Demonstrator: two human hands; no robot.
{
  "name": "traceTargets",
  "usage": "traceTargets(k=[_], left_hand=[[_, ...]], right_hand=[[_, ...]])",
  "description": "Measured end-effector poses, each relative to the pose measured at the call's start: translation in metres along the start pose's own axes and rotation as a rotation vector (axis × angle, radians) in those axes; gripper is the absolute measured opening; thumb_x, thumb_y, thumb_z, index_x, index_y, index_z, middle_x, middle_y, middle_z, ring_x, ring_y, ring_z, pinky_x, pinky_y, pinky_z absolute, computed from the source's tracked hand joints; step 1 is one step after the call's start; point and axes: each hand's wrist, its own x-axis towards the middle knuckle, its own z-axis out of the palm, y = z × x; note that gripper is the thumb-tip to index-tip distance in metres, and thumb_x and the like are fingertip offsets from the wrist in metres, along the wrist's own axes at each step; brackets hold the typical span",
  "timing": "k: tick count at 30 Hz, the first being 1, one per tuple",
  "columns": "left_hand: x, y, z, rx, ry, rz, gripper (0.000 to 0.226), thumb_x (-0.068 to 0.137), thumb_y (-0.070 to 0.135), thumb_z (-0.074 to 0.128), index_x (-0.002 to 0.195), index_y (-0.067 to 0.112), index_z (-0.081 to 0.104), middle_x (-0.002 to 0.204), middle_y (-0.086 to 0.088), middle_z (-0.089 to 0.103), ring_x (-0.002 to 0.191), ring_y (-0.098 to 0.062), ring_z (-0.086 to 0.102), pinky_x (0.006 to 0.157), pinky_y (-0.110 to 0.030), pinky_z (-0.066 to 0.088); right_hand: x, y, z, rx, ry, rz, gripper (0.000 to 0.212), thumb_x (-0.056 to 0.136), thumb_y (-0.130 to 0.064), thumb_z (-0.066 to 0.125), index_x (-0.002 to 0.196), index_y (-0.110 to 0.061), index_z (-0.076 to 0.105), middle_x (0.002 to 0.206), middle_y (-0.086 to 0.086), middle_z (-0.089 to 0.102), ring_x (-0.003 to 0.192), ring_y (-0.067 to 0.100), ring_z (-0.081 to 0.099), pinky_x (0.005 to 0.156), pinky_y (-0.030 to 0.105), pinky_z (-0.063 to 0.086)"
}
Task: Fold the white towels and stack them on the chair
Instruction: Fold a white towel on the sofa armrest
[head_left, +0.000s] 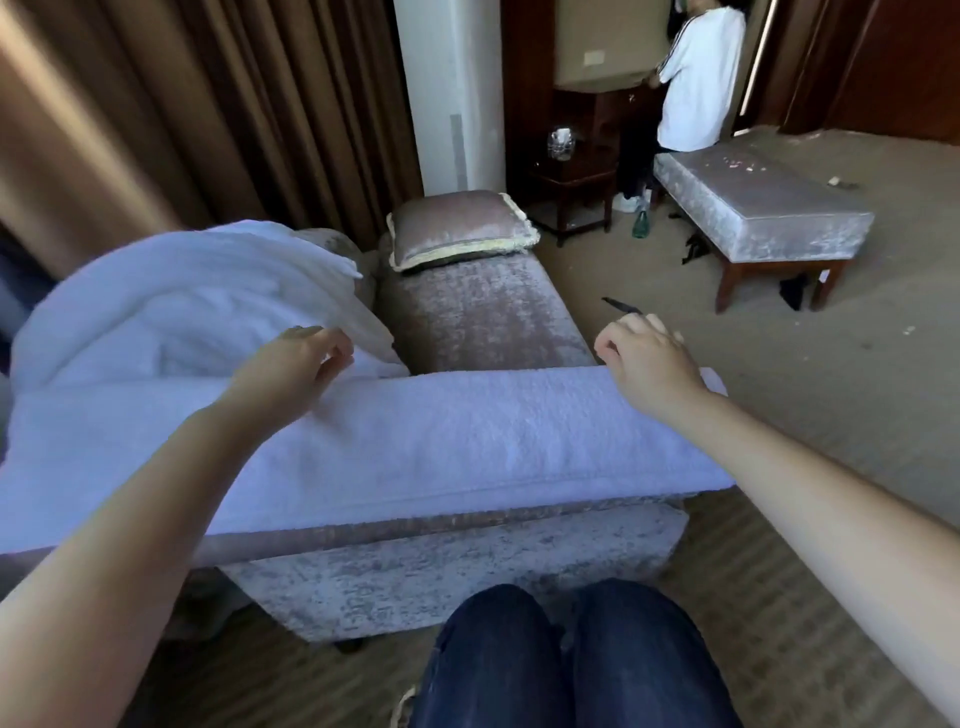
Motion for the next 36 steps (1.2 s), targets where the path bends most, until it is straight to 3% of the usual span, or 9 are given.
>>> traceTargets(k=[5, 9, 12, 16, 21, 26, 30, 36], left_hand=[[-0.058, -0.079, -0.043, 0.175, -0.013, -0.248, 0.016, 0.092, 0.016, 0.064, 0.105, 0.007, 0.068, 0.105, -0.013, 0.067, 0.102, -0.036, 0.058, 0.079, -0.043, 0.047], [-0.102, -0.109, -0.068, 0.233, 0.043, -0.386, 0.035, 0.093, 0.023, 0.062, 0.125, 0.009, 0.058, 0.129, -0.012, 0.057, 0.118, -0.036, 0.050, 0.090, -0.046, 0.043], [-0.130, -0.129, -0.078, 0.227, 0.082, -0.511, 0.035, 0.095, 0.027, 0.059, 0.124, 0.009, 0.055, 0.130, -0.012, 0.054, 0.119, -0.035, 0.049, 0.091, -0.045, 0.043], [-0.153, -0.146, -0.071, 0.116, 0.093, -0.679, 0.029, 0.097, 0.027, 0.056, 0.121, 0.011, 0.057, 0.129, -0.012, 0.051, 0.112, -0.035, 0.052, 0.085, -0.041, 0.042], [-0.153, -0.151, -0.062, 0.113, 0.188, -0.618, 0.015, 0.097, 0.015, 0.053, 0.105, 0.003, 0.059, 0.107, -0.017, 0.054, 0.103, -0.039, 0.050, 0.076, -0.041, 0.041], [-0.149, -0.160, -0.075, 0.128, 0.230, -0.563, 0.010, 0.097, 0.006, 0.051, 0.104, 0.004, 0.058, 0.107, -0.015, 0.053, 0.103, -0.037, 0.050, 0.078, -0.038, 0.040], [-0.149, -0.161, -0.073, 0.093, 0.192, -0.582, 0.011, 0.097, 0.009, 0.050, 0.104, 0.004, 0.057, 0.108, -0.014, 0.053, 0.091, -0.036, 0.057, 0.072, -0.042, 0.047], [-0.145, -0.153, -0.066, 0.254, 0.182, -0.652, 0.021, 0.097, 0.018, 0.052, 0.114, 0.007, 0.057, 0.115, -0.015, 0.055, 0.105, -0.038, 0.048, 0.081, -0.044, 0.039]], right_hand=[[0.016, -0.127, 0.020, 0.175, -0.003, -0.420, 0.015, 0.098, -0.016, 0.047, 0.096, -0.018, 0.062, 0.108, -0.003, 0.058, 0.107, 0.022, 0.047, 0.091, 0.033, 0.026], [0.024, -0.216, 0.039, 0.223, -0.030, -0.561, 0.017, 0.098, -0.021, 0.048, 0.104, -0.015, 0.063, 0.111, 0.002, 0.059, 0.112, 0.025, 0.048, 0.094, 0.039, 0.031], [0.026, -0.258, 0.050, 0.236, -0.070, -0.623, 0.018, 0.097, -0.023, 0.052, 0.108, -0.015, 0.064, 0.112, 0.002, 0.059, 0.112, 0.025, 0.049, 0.093, 0.037, 0.032], [0.022, -0.286, 0.064, 0.273, -0.125, -0.554, 0.026, 0.099, -0.028, 0.048, 0.120, -0.017, 0.059, 0.120, 0.000, 0.057, 0.117, 0.023, 0.048, 0.096, 0.035, 0.035], [0.021, -0.296, 0.070, 0.273, -0.160, -0.421, 0.036, 0.100, -0.035, 0.045, 0.131, -0.020, 0.053, 0.127, 0.001, 0.054, 0.122, 0.022, 0.044, 0.096, 0.034, 0.033], [0.027, -0.299, 0.072, 0.275, -0.164, -0.416, 0.024, 0.101, -0.023, 0.047, 0.120, -0.013, 0.056, 0.118, 0.005, 0.054, 0.115, 0.025, 0.047, 0.091, 0.036, 0.037], [0.027, -0.300, 0.072, 0.304, -0.079, -0.413, 0.016, 0.100, -0.017, 0.047, 0.107, -0.008, 0.058, 0.109, 0.007, 0.056, 0.106, 0.027, 0.050, 0.085, 0.037, 0.041], [0.024, -0.286, 0.068, 0.337, -0.096, -0.429, 0.017, 0.098, -0.019, 0.052, 0.110, -0.010, 0.059, 0.113, 0.004, 0.057, 0.109, 0.025, 0.050, 0.088, 0.041, 0.043]])
